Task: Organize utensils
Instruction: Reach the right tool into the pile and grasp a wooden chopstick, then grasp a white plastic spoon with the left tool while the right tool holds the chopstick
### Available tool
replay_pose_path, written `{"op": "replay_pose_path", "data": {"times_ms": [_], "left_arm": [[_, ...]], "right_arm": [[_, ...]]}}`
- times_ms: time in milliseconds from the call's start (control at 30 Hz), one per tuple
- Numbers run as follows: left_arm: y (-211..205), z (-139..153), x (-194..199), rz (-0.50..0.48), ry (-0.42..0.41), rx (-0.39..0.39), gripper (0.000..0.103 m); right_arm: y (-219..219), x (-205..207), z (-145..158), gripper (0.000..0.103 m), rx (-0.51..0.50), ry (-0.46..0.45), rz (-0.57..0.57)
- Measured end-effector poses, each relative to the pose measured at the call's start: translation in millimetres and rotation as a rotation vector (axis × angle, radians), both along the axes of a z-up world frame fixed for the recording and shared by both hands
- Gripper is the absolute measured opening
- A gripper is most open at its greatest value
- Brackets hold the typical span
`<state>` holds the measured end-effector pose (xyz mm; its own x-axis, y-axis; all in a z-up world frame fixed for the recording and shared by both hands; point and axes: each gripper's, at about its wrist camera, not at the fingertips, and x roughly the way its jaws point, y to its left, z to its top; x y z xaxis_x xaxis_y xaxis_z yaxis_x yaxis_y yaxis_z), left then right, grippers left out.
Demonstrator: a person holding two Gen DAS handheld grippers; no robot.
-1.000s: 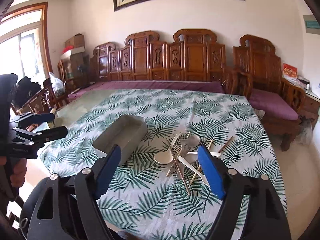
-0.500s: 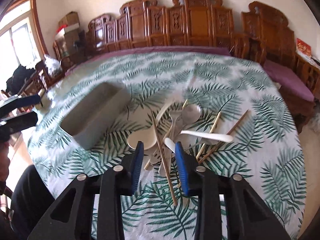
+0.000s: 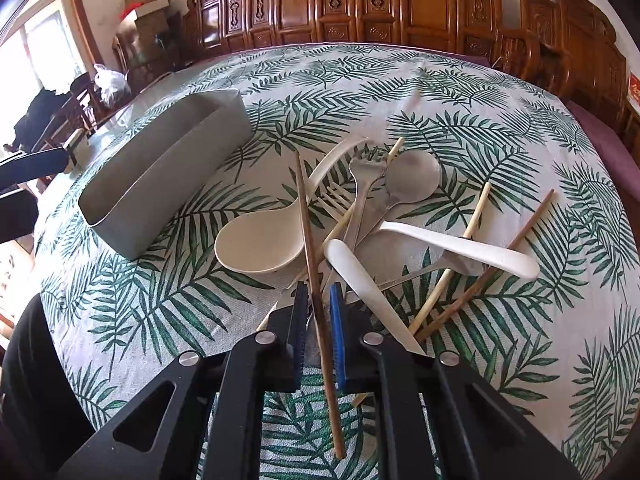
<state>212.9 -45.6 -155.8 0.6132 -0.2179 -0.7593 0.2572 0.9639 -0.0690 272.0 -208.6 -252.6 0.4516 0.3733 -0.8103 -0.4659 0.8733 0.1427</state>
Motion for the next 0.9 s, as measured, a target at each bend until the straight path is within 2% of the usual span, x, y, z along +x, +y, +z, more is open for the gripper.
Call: {"op": "replay_pose_path", "data": {"times_ms": [200, 300, 533, 667, 900], "left_arm": [[-6.5, -6.6, 6.2, -0.003, 0.013, 0.010, 0.089], [-10.7, -8.7, 8.3, -0.005, 0.016, 0.016, 0.087], [-16.7, -14.1, 12.1, -0.003, 0.028, 0.026, 0.086], [-20.6, -19.2, 19.1, 0.000, 0.042, 0.024, 0.085], [-41.6, -36.3, 47.6, -0.032, 0.092, 0.038, 0.067]], "right_arm": [[4.6, 1.6, 0.7, 0.011, -0.039, -0.004, 0.024], [4.3, 3.0, 0.7, 0.007, -0.042, 0.006, 0.033], [-3.1, 5.2, 1.8, 0.006, 0.018, 0.038, 0.032], [-16.5, 3.7, 13.7, 0.006, 0.077, 0.018, -0.003], [-40.6, 6.2, 30.8, 0.006, 0.140, -0.030, -0.067]]}}
